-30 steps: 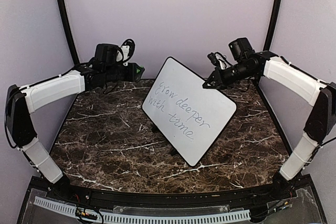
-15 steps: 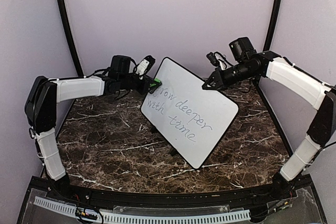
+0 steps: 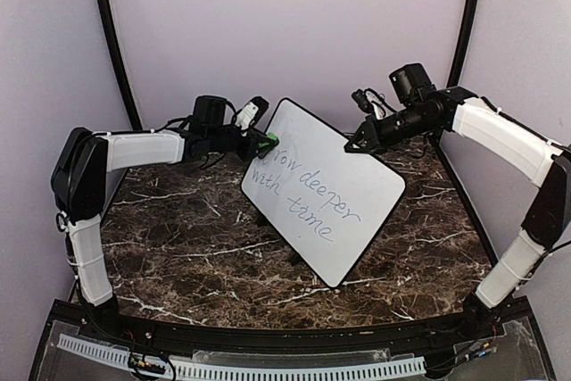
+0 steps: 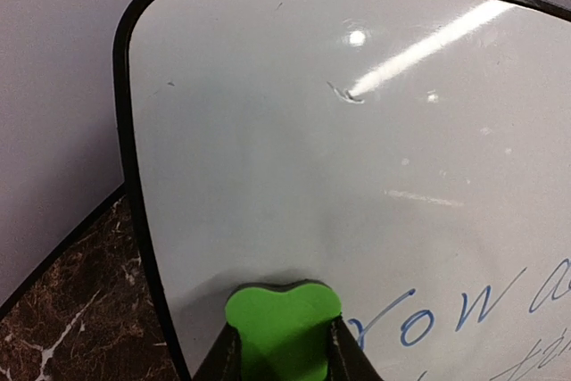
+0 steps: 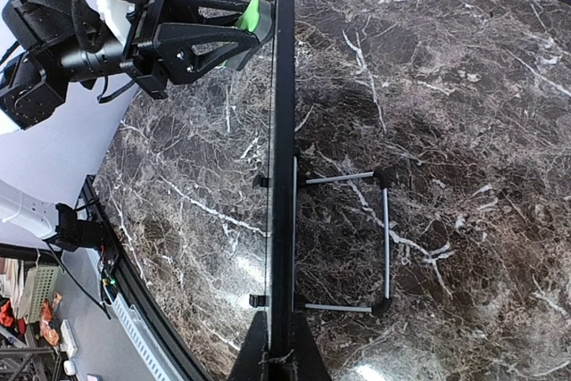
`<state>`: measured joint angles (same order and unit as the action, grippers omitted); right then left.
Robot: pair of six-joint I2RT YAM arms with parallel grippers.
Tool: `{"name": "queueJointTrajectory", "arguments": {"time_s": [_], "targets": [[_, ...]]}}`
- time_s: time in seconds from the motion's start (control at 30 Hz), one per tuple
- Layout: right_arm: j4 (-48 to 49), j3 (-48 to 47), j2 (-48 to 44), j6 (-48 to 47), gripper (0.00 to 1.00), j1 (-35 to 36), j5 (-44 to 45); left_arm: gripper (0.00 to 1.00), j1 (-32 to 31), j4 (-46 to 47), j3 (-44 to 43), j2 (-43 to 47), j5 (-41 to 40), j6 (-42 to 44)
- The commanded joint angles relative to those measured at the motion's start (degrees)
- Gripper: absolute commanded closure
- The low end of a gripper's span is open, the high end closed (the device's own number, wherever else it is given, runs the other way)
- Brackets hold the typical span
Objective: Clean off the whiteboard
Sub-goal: Erase the whiteboard from the whiteboard stand.
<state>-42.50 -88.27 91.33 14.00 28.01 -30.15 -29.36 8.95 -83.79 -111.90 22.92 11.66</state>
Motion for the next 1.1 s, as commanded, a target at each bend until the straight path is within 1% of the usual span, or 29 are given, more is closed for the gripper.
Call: {"name": "queueJointTrajectory", "arguments": {"time_s": [0.0,0.13,0.27,0.43,0.53,0.6,0.7,0.77,0.97,1.07], "targets": [[1.0,0.1,-0.5,-2.7,1.0,1.8,-4.0,1.0,0.8,2.5,0.3,-1.0,2.2,-0.2],[0.9,0.1,-0.6,-2.7,1.0,1.8,-3.7,1.0,1.5,3.8,3.3,-1.1,5.5,-1.6],[0.8,0.0,-0.7,-2.8,1.0,1.9,-3.6,1.0,1.7,3.8,5.7,-1.0,6.0,-2.0],[0.7,0.1,-0.9,-2.8,1.0,1.9,-3.4,1.0,1.9,3.8,9.4,-0.5,4.6,-2.2],[0.8,0.3,-1.0,-2.8,1.0,2.0,-3.4,1.0,1.9,5.5,12.1,0.4,4.1,-2.7],[0.8,0.2,-0.9,-2.9,1.0,2.0,-3.4,1.0,1.9,5.7,12.5,0.5,4.0,-2.8],[0.8,0.2,-0.7,-3.0,1.0,2.1,-3.4,1.0,1.9,6.3,12.3,0.4,3.8,-2.9],[0.8,0.2,-0.7,-3.0,1.0,2.1,-3.4,1.0,2.0,5.9,10.7,0.1,5.0,-3.1],[0.7,0.1,-0.4,-3.0,1.0,2.2,-3.3,1.0,2.0,4.2,3.5,-0.9,5.9,-4.0],[0.7,0.3,-0.7,-3.0,1.0,2.2,-3.2,1.0,2.4,4.0,3.5,-1.7,5.9,-4.6]]}}
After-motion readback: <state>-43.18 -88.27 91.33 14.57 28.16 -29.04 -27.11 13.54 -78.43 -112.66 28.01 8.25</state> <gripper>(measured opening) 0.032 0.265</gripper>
